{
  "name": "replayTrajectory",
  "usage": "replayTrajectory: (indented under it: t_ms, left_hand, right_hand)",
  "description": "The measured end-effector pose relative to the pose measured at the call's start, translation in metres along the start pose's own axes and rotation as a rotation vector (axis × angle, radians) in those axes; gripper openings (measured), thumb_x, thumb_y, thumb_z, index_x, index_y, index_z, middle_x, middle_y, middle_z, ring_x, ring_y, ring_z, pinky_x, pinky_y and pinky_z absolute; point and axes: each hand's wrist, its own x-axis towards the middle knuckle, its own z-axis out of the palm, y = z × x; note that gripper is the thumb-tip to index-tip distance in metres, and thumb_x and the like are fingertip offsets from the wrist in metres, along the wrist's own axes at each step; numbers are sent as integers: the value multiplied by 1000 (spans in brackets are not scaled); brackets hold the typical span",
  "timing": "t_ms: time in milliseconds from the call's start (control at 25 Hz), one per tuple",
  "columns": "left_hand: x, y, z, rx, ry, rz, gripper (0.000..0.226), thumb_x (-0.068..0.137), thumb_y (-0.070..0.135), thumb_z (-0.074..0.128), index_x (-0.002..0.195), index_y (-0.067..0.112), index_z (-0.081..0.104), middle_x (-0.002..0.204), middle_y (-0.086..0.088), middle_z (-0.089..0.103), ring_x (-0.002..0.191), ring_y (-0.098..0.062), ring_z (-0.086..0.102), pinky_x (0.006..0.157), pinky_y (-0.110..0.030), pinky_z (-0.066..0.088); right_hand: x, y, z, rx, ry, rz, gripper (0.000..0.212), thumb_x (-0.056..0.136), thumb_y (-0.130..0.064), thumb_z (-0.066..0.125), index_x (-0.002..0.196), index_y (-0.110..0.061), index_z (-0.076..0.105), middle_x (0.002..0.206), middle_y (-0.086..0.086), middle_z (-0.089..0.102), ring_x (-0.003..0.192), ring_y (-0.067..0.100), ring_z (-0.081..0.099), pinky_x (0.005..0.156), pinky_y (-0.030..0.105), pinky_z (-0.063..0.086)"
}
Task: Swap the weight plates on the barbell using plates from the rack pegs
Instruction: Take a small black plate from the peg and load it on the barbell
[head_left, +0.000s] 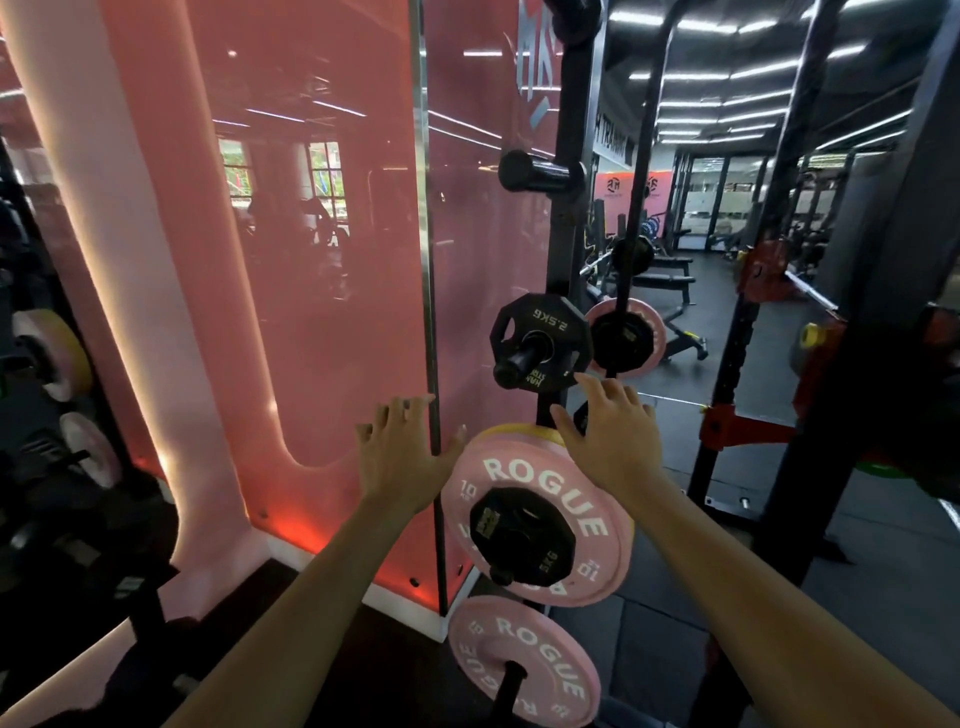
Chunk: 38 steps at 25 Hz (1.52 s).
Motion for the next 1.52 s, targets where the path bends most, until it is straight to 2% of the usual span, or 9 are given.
replayTrajectory:
  t_ms: [160, 400, 760, 840, 1000, 1200, 1280, 1360, 1520]
  left_hand:
    - [61, -5, 53, -65, -8, -5, 57, 89, 59, 54, 129, 20, 55, 123, -4, 57, 114, -29, 49, 90, -42, 33]
    - [164, -15, 124, -185, -8, 79, 56, 88, 55, 60, 132, 19, 54, 123, -5, 57, 116, -29, 49, 92, -43, 34]
    - [266, 7, 208, -301, -37, 243, 76, 77, 82, 49, 125, 24, 56, 117, 1, 60, 112, -25, 51, 87, -42, 32]
    - [277, 13, 219, -303, -34, 259, 79, 71, 88, 47, 120, 27, 60, 115, 1, 62, 110, -26, 52, 85, -42, 33]
    - [287, 11, 238, -307, 19, 274, 85, 67, 98, 31, 107, 30, 64, 103, 5, 65, 99, -25, 54, 77, -38, 32]
    - [287, 12, 234, -333, -5, 304, 82, 69, 96, 30, 108, 31, 59, 99, 7, 67, 99, -25, 55, 83, -42, 35]
    - [283, 12, 229, -316, -44, 305, 81, 71, 95, 30, 110, 30, 58, 95, 7, 67, 99, -23, 54, 85, -43, 35]
    - [280, 11, 221, -301, -76, 298, 79, 71, 93, 32, 111, 30, 58, 92, 5, 67, 100, -22, 54, 86, -42, 34]
    - [261, -1, 208, -332, -45, 305, 75, 73, 92, 32, 98, 27, 59, 83, 5, 65, 93, -21, 54, 83, -41, 33]
  right_hand:
    - [39, 27, 40, -63, 13, 62, 51, 93, -52, 48, 129, -16, 50, 122, 9, 60, 113, 31, 54, 90, 46, 44]
    - [116, 45, 84, -178, 10, 173, 54, 95, -54, 45, 135, -18, 46, 126, 8, 59, 116, 28, 53, 92, 43, 43]
    - [181, 66, 130, -317, 47, 297, 73, 88, -71, 39, 132, -13, 47, 118, 10, 62, 109, 31, 57, 86, 45, 48]
    - [188, 71, 135, -335, 63, 299, 77, 84, -75, 39, 126, -12, 52, 113, 10, 64, 106, 31, 58, 84, 45, 48]
    - [190, 76, 143, -344, 149, 261, 67, 84, -73, 43, 108, -13, 60, 97, 7, 67, 93, 30, 59, 78, 43, 49]
    - [189, 68, 146, -265, 87, 299, 62, 87, -65, 45, 116, -11, 54, 97, 9, 68, 96, 32, 59, 79, 42, 43]
    - [189, 63, 143, -136, 54, 325, 57, 89, -59, 50, 117, -8, 50, 97, 13, 66, 99, 33, 58, 75, 38, 41]
    - [185, 58, 139, -121, 65, 309, 55, 90, -56, 53, 116, -8, 49, 96, 13, 64, 97, 32, 57, 71, 35, 38]
    - [172, 48, 128, -155, 133, 212, 48, 89, -53, 57, 111, -10, 50, 90, 12, 64, 90, 32, 58, 69, 36, 38]
